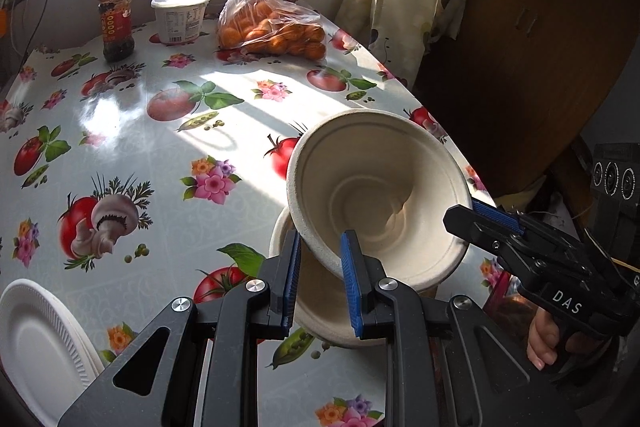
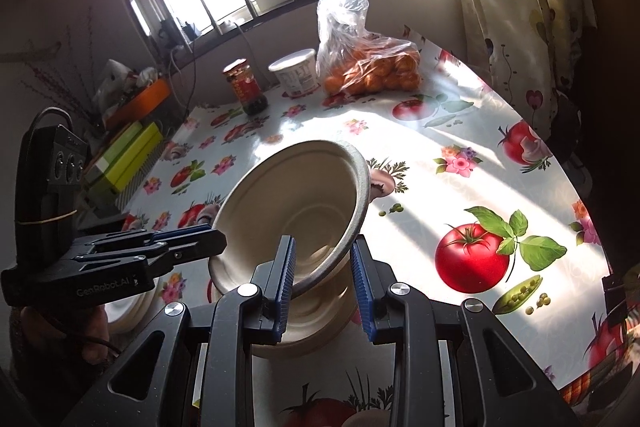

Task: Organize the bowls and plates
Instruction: 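Lower the held tan bowl into the nested tan bowls, then open the left gripper and regrip the rim of the nested bowl stack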

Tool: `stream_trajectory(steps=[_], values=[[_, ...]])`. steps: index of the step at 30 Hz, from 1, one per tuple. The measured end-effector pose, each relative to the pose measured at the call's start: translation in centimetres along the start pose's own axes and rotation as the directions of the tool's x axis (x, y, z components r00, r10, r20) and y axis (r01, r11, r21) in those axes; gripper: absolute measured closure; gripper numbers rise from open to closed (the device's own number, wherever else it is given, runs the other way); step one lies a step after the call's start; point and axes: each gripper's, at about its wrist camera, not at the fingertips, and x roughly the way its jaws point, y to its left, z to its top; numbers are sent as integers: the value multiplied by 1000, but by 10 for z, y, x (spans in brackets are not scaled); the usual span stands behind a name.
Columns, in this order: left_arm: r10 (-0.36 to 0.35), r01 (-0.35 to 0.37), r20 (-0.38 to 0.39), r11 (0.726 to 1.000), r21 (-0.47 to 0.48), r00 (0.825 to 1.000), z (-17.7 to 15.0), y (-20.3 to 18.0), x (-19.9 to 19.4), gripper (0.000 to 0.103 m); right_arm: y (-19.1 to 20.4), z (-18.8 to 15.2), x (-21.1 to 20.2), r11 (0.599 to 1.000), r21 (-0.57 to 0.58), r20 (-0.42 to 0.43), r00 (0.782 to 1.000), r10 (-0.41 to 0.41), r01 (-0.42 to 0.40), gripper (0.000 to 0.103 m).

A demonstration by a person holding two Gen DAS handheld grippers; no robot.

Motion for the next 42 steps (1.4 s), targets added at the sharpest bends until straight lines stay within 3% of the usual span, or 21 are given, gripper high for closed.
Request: stream_trajectory(steps=[25,42], values=[[6,-7,-11,999,-45,1000,-24,4,-5,82,8,-17,4,1000,-17,-39,999,5,-6,74],[15,-16,-28,998,-52,999,-31,4,1,81,11,-25,12,998,-54,-57,997,-43,40,74]])
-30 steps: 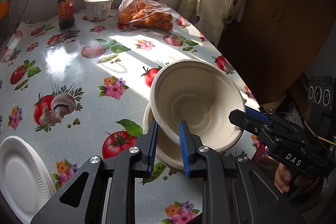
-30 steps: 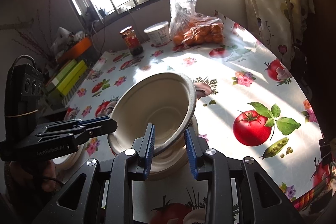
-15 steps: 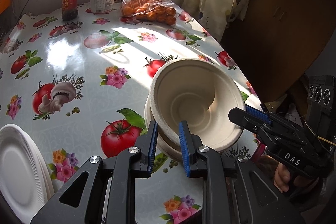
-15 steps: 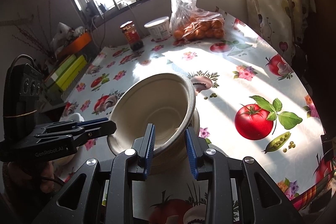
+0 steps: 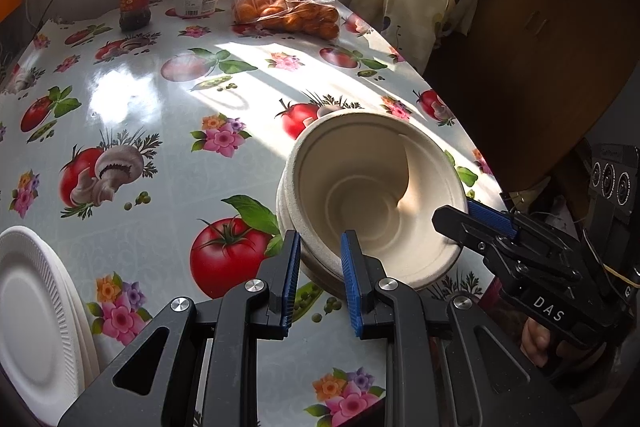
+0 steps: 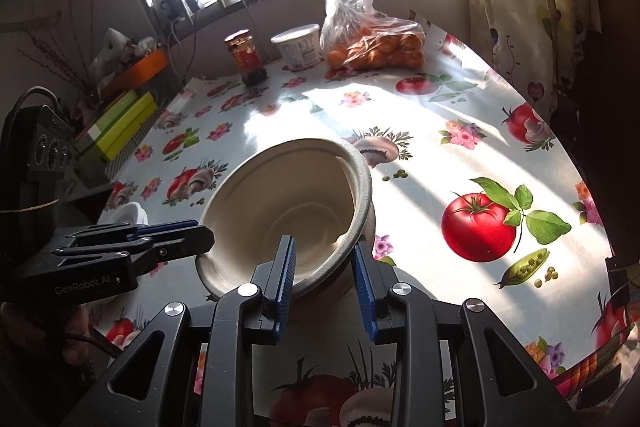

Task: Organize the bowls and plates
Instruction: 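Open the left gripper and regrip the rim of the nested bowl stack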

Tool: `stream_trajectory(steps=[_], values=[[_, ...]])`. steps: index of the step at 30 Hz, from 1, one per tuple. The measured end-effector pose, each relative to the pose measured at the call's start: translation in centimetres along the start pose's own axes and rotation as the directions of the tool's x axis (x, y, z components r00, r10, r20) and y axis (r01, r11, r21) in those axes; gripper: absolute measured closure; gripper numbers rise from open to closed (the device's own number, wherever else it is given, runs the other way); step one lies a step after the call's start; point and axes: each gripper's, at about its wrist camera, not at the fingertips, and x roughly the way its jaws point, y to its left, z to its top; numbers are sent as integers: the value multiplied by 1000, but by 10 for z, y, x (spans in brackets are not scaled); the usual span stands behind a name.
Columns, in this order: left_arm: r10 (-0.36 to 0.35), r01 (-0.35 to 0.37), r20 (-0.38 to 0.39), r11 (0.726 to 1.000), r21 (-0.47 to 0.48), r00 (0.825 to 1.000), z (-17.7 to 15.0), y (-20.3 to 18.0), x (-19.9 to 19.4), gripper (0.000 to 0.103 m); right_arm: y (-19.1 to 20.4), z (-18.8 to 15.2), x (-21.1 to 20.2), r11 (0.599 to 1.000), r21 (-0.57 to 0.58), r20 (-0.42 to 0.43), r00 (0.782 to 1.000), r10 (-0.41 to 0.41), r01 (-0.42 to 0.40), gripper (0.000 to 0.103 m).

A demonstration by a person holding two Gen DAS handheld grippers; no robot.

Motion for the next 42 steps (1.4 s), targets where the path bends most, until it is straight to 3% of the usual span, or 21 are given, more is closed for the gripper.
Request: stream_trajectory(steps=[29,34,42], values=[[20,-20,12,1000,5,1000,-1,-1,2,81,-2,-3,4,1000,-2,-3,1000,-3,3,73],[24,-24,9,1000,6,1000,-2,0,3,81,-2,-4,4,1000,-5,-1,1000,-9,9,63],[28,-28,5,1000,3,1000,-3,0,4,81,-4,-6,6,1000,-4,0,1000,-11,11,62]])
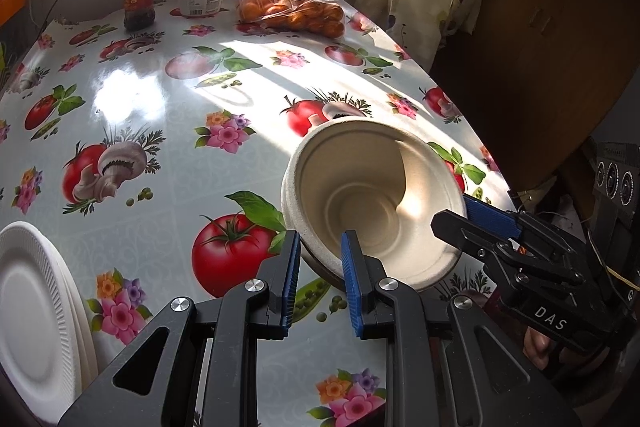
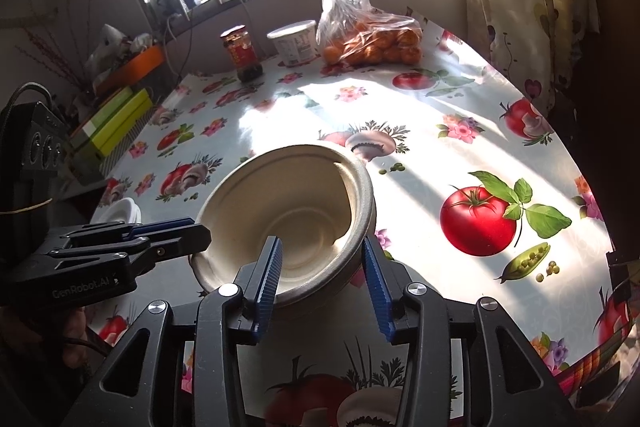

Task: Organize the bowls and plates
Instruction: 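Open the left gripper and regrip the rim of the nested bowl stack, then close the left gripper on the bowl stack rim and lift it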

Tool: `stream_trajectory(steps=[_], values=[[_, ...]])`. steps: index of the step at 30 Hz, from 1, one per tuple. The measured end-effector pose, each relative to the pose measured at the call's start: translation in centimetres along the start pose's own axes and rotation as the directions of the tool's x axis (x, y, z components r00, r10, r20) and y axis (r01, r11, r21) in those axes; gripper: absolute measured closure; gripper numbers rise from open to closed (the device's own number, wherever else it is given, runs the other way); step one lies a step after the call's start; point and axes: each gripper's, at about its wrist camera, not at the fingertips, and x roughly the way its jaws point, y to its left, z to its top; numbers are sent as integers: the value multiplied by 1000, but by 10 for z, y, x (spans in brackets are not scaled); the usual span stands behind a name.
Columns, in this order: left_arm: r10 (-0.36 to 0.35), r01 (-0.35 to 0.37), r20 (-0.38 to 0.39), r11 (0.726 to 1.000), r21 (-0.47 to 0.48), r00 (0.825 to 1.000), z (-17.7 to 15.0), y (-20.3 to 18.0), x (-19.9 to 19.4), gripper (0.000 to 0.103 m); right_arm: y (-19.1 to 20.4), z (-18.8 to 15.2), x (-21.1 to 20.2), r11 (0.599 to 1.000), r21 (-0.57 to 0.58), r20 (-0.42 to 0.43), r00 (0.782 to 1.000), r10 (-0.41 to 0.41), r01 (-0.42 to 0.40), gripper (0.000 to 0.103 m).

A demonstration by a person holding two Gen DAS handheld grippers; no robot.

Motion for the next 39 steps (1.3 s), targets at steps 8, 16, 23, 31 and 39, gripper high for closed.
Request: stream_trajectory(steps=[8,16,23,31,39], values=[[24,-24,5,1000,6,1000,0,-1,-1,76,-1,0,0,1000,-1,0,1000,0,0,60],[3,-3,29,1000,-3,1000,-1,0,-4,63,-3,-1,-2,1000,13,9,1000,-1,1,53],[17,-14,68,999,-36,998,3,13,-7,56,-9,-1,-5,999,37,23,1000,-4,3,51],[1,6,77,997,-82,997,-1,27,-1,56,-17,-1,-2,998,61,18,1000,-7,6,51],[-6,10,80,998,-56,997,-3,17,3,56,-21,0,1,998,69,16,1000,-1,0,51]])
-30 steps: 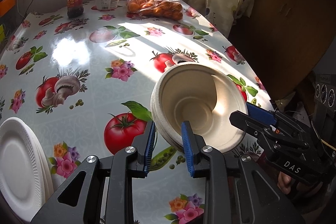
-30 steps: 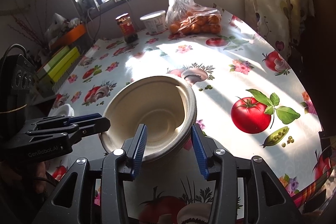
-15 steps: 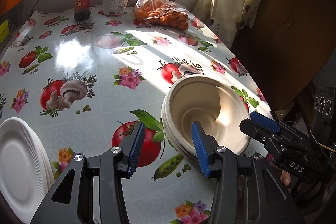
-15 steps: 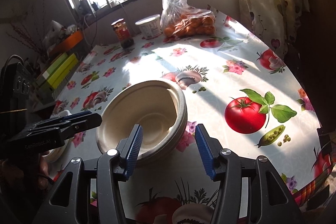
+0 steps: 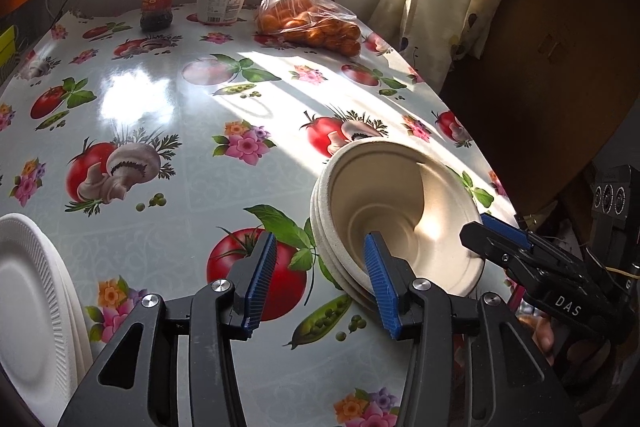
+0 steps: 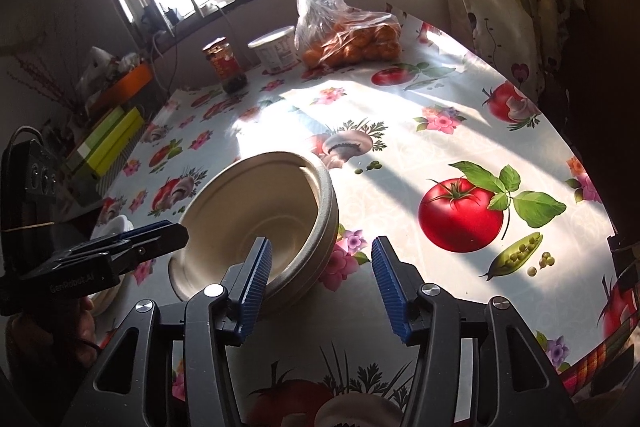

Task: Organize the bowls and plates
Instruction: 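Close the left gripper on the bowl stack rim and lift it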

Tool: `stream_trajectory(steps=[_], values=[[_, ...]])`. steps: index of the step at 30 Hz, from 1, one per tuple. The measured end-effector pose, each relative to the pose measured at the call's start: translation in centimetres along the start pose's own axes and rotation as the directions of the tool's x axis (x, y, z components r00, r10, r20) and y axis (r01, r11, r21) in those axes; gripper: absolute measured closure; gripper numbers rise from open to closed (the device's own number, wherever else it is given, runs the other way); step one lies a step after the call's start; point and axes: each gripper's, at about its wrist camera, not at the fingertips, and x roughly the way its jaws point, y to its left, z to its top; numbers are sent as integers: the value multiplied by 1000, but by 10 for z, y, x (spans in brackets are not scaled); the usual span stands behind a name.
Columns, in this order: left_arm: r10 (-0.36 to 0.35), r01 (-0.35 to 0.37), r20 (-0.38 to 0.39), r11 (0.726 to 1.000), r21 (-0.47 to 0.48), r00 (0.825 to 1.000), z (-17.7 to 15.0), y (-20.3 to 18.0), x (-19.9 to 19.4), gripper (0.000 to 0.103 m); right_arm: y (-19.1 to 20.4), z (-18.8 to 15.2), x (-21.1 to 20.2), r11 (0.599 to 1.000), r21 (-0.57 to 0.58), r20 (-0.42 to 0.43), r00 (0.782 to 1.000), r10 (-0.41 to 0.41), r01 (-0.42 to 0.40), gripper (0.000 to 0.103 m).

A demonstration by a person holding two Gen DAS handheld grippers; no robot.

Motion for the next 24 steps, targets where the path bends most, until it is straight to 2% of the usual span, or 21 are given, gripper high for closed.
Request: stream_trajectory(steps=[24], values=[[2,-1,-30,1000,26,1000,1,-11,18,56,0,0,16,998,4,-38,998,55,-55,51]])
